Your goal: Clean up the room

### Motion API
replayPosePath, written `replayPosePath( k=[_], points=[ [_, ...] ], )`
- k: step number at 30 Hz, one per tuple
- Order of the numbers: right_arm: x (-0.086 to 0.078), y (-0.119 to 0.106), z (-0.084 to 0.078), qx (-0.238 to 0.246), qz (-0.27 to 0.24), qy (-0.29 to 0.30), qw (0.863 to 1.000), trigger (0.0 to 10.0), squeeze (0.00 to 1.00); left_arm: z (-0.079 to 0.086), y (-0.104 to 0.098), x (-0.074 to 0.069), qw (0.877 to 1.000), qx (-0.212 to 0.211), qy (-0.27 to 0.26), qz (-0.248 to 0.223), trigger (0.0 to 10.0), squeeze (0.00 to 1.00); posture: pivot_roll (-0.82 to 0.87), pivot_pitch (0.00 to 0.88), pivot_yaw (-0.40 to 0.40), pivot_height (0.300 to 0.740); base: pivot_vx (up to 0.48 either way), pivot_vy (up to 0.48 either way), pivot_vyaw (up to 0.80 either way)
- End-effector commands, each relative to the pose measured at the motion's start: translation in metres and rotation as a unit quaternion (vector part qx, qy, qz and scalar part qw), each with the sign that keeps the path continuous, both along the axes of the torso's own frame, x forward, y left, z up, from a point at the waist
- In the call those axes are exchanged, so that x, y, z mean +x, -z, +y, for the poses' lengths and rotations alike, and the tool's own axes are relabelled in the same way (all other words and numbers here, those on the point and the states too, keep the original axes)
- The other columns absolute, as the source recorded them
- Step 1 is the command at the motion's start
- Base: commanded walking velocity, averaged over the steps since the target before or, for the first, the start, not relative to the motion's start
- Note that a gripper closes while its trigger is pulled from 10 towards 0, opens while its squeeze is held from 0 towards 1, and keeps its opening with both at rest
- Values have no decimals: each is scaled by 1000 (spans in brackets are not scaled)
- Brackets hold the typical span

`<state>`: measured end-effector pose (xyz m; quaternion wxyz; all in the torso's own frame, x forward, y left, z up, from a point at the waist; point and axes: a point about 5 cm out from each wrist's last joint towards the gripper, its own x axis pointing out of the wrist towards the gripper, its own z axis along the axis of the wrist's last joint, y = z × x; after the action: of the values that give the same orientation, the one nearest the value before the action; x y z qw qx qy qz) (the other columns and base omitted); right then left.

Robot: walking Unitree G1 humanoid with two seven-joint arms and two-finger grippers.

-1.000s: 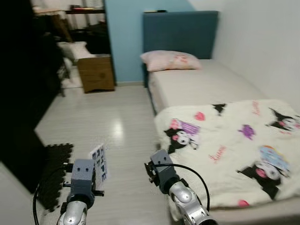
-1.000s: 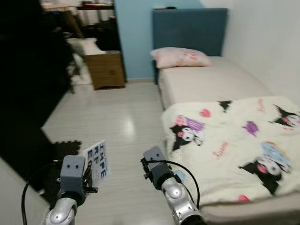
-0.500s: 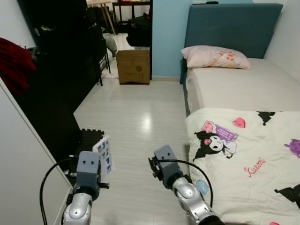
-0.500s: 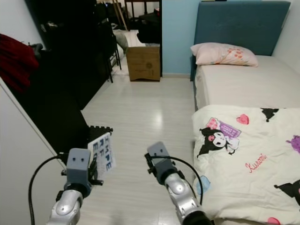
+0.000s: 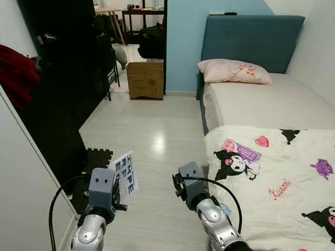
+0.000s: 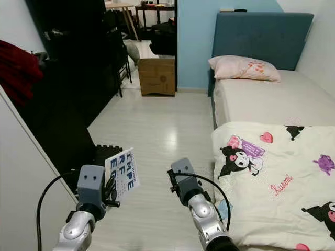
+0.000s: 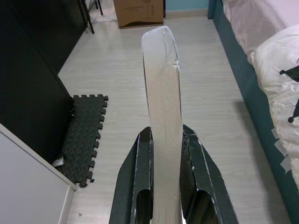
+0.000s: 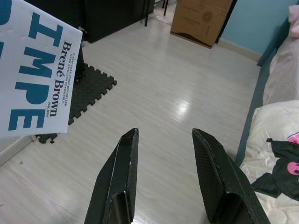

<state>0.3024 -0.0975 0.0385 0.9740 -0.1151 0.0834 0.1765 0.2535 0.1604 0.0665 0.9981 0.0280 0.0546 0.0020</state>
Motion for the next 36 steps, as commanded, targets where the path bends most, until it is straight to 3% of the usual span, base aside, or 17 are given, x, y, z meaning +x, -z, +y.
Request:
replayPosePath(
  k=[1,36],
  points=[
    [-1,3,-2,2,4,7,1000,10000,0,0,-7,4,1000,-6,2,-23,10000,0,11,0,0,740,371,0,0],
    [0,1,-3,7,-2,14,1000,10000,0,-1,-12,6,999,-8,15,-41,10000,0,7,0,-1,740,396,0,0]
  ],
)
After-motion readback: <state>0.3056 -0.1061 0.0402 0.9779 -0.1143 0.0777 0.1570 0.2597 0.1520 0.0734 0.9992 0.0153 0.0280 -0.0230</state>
